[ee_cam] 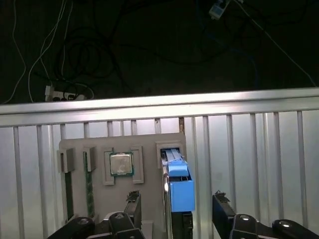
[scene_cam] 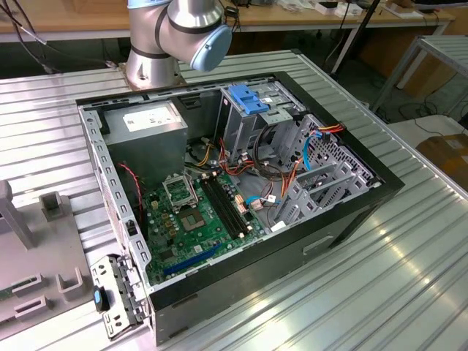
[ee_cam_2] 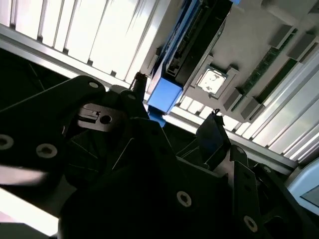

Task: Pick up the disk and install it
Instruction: 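Pick up the disk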

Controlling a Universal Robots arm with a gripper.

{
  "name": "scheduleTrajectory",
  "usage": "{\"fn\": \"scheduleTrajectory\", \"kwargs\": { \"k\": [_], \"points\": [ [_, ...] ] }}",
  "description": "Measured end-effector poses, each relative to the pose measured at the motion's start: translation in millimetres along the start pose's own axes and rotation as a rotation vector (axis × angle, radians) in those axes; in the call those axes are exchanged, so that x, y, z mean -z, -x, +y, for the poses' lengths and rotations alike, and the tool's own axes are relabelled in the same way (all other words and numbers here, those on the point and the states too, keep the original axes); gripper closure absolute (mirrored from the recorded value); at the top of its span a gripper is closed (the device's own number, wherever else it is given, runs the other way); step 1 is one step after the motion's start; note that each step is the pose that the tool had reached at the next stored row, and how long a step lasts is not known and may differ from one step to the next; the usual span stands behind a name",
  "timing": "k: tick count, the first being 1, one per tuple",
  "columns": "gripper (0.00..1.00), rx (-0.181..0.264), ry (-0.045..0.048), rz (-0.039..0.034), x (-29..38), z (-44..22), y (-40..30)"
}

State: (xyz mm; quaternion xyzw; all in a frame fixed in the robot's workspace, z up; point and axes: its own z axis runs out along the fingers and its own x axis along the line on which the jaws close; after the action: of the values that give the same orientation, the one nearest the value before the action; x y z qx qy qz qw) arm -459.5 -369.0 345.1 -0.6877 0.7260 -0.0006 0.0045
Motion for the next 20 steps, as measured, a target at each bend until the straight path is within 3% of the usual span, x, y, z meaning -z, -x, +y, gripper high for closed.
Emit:
{"fn": "scheduleTrajectory", "kwargs": {
  "k": [5,12,18,20],
  "points": [
    [0.33,0.034,-0.0030,-0.0004,-7.1,0.0,0.0],
    [0.33,0.046,-0.0029,-0.0046,-30.5,2.1,-0.3],
    [0.33,0.046,-0.0027,-0.0120,-41.2,3.5,-0.3],
    [0.34,0.046,-0.0023,-0.0119,-41.3,3.5,-0.4]
  ]
}}
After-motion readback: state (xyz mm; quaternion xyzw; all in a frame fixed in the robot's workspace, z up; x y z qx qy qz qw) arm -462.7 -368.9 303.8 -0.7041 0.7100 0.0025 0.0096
